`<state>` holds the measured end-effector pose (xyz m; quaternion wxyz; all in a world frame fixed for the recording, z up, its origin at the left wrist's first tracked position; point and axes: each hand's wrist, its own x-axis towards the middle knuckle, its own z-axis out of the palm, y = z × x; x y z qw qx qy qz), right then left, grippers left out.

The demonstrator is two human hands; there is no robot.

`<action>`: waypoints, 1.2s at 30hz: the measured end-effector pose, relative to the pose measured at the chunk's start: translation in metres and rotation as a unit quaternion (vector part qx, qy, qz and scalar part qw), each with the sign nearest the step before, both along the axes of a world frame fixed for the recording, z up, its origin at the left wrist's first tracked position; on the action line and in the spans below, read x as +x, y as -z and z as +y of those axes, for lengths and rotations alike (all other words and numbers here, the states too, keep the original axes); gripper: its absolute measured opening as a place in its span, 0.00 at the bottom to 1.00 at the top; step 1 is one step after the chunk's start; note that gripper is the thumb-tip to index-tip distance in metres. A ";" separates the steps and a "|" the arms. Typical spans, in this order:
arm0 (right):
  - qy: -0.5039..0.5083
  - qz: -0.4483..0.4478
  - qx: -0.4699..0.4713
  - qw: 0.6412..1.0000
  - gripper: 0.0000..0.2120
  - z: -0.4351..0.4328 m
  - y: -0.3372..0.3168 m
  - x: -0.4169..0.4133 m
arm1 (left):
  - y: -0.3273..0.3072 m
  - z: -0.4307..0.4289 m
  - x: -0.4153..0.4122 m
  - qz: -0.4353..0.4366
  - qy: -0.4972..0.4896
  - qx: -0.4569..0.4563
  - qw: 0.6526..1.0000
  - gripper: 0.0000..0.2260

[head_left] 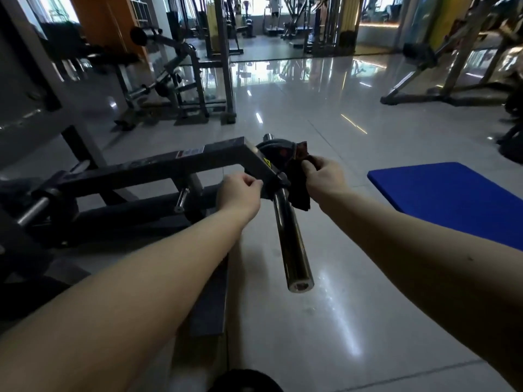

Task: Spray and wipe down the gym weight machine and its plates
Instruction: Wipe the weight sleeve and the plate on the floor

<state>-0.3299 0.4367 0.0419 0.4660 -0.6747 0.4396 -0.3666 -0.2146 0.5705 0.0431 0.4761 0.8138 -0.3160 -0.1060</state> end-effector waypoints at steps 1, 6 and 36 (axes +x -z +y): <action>-0.006 -0.008 -0.013 1.000 0.10 -0.008 -0.005 0.014 | -0.007 -0.012 0.014 -0.044 -0.013 0.002 0.999 0.05; -0.064 0.027 -0.064 0.996 0.11 -0.034 -0.019 0.076 | -0.025 -0.053 0.070 -0.220 -0.067 0.041 0.972 0.10; -0.181 0.158 -0.173 0.955 0.16 -0.047 -0.010 0.098 | -0.005 -0.076 0.111 -0.406 -0.044 0.032 0.912 0.05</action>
